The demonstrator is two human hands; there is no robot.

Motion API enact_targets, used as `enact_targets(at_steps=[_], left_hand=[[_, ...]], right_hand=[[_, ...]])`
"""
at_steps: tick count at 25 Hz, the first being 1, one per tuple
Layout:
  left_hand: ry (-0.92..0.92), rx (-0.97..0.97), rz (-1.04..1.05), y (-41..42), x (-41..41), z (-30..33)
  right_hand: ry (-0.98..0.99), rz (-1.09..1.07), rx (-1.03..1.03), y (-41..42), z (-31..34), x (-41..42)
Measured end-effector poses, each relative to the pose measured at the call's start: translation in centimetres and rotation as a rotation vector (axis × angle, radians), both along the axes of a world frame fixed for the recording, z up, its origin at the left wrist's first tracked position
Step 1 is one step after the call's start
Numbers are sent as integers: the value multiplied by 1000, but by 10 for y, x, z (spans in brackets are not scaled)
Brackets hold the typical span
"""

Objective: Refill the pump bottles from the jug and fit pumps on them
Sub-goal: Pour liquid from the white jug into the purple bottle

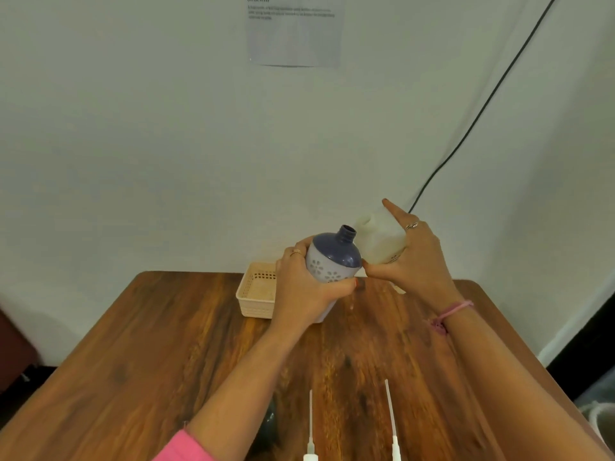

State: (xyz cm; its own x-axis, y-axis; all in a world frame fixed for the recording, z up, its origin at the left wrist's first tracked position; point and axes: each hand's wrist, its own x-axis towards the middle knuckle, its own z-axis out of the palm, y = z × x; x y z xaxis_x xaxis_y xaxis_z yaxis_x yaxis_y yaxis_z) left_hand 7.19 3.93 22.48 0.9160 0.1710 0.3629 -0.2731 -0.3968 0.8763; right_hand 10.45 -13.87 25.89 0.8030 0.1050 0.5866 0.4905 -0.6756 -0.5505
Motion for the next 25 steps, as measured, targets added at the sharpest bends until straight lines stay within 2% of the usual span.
enact_targets(at_steps=[14,25], left_hand=[[-7,-18,19,13,12,14],[-26,-45,38,13,9,14]], right_hand=[[-102,-25,-272,9,26,20],[-215,-53,-356,13,32,19]])
